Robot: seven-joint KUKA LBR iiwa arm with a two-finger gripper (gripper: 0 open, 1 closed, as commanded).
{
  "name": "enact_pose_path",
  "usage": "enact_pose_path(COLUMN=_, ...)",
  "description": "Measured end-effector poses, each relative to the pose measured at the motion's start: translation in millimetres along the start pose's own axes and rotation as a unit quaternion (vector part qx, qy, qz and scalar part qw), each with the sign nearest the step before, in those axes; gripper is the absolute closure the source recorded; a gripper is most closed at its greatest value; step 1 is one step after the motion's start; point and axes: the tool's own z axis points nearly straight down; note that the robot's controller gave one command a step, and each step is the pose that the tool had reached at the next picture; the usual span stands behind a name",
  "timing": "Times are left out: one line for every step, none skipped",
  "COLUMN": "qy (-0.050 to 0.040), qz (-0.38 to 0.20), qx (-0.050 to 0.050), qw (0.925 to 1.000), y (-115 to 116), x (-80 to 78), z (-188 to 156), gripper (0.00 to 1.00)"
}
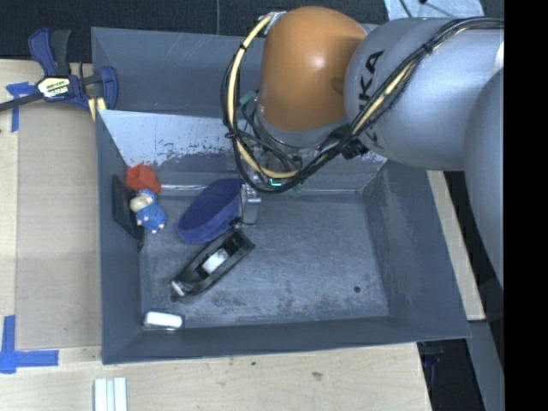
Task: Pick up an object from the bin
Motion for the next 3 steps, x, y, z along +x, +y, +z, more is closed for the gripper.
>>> enact_pose_path(qy=-0.001, qz=-0.089, qx=0.0, qw=0.9961, y=9, x=-0.1, z=83, gripper=0.0)
enact_pose_path(qy=-0.009, qz=-0.088, qx=-0.002, qw=0.9961, y=10, x=-3.5, z=79, gripper=1.0)
enact_pose_path(qy=-0.009, qz=-0.079, qx=-0.001, qw=0.9968, y=5, x=-11.9, z=-38, gripper=1.0)
